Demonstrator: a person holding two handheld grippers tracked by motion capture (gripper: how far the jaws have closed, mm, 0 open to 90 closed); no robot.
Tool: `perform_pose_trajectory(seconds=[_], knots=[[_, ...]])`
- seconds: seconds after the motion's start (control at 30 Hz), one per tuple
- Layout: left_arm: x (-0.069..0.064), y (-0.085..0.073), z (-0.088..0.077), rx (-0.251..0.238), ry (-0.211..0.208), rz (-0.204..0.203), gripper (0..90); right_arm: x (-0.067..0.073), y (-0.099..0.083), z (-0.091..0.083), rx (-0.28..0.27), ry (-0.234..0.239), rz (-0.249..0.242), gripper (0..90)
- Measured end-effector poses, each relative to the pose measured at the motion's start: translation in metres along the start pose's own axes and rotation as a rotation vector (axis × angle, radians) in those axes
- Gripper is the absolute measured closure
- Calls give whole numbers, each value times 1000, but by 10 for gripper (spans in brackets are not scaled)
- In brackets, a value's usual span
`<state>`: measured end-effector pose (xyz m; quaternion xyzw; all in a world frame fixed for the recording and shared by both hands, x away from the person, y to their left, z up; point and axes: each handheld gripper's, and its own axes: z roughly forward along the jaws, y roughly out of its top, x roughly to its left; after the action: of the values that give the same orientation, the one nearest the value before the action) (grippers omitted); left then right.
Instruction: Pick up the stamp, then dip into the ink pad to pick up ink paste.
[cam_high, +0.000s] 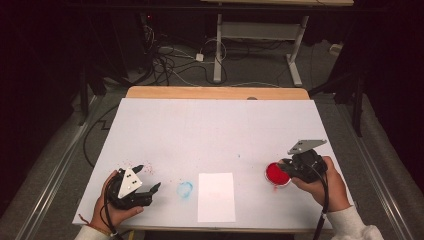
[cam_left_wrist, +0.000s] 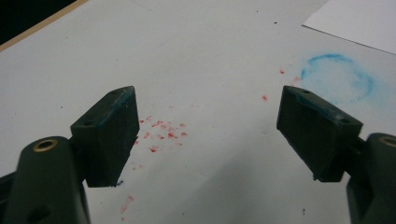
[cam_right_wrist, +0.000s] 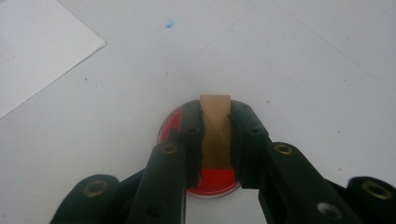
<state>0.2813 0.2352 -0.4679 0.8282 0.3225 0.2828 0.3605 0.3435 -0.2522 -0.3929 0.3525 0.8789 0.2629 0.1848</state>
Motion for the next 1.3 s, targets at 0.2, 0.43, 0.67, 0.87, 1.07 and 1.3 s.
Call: perform_pose_trajectory(seconds=[0.2,0.43,0.67,0.87,1.07,1.3], knots=[[0,0,0,6,-2,3,206,1,1,-4,-11,-5,-11,764],[-1,0,1,9,-2,0,206,3,5,-16,-48,4,-10,763],[-2,-1,1,18,-10,6,206,4,6,-16,-52,1,-13,763],[-3,1,2,20,-15,18,205,4,3,-4,-15,-10,-18,763],[-4,0,3,33,-12,24,205,6,-2,21,61,8,-32,763],[-5,1,3,37,-12,31,204,6,-11,39,122,11,-32,763]])
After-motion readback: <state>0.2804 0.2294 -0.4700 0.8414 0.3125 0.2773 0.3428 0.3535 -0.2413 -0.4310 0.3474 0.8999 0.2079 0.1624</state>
